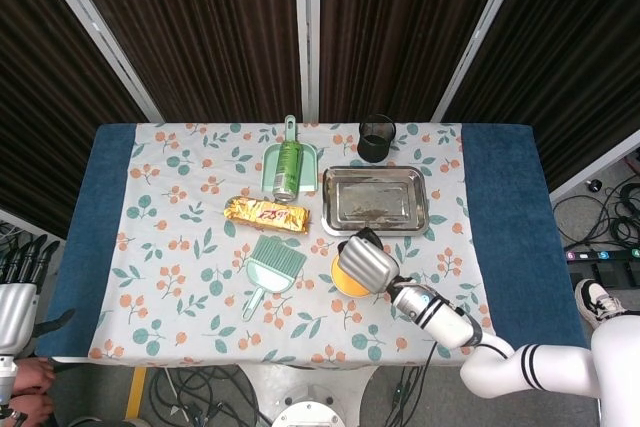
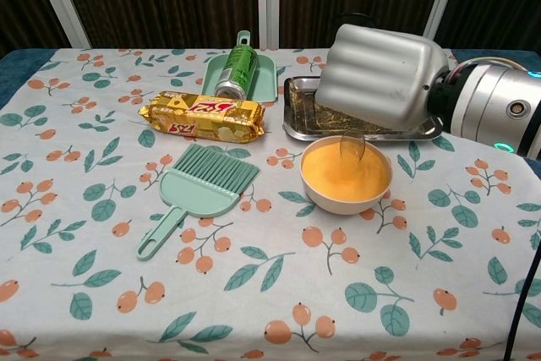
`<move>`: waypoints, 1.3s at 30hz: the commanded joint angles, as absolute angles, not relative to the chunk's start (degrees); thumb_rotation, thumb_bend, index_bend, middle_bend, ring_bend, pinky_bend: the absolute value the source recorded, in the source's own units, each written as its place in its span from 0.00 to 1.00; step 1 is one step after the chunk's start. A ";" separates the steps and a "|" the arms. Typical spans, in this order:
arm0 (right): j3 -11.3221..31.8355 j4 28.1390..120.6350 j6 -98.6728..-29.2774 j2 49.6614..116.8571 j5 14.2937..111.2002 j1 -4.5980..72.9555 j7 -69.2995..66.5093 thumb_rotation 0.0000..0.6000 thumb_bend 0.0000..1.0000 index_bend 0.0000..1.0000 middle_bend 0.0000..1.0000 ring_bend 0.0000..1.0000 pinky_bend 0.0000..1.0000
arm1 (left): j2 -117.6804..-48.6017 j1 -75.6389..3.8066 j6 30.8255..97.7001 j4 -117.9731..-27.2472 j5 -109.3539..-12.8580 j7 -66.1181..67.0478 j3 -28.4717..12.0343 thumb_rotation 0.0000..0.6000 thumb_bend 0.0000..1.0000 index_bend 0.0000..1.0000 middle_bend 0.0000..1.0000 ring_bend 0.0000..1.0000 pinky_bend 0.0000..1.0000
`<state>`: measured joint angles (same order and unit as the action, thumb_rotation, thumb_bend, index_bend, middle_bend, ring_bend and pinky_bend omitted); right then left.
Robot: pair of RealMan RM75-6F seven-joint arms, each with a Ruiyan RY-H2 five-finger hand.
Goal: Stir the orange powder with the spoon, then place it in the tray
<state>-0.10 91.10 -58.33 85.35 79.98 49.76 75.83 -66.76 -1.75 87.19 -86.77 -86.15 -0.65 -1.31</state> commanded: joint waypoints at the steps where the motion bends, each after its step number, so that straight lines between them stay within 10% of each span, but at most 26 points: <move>1: -0.22 93.12 -58.22 85.20 79.93 49.62 78.57 1.00 0.49 0.76 0.94 0.97 1.00 | -66.81 -1.72 87.14 -86.68 -86.08 -0.75 -1.29 1.00 0.00 0.05 0.05 0.05 0.08; 39: -1.76 87.90 -56.41 90.82 73.50 51.89 93.93 1.00 0.49 0.83 0.94 0.96 1.00 | -66.96 -1.38 87.13 -86.09 -85.86 -1.35 -1.12 1.00 0.00 0.05 0.05 0.05 0.08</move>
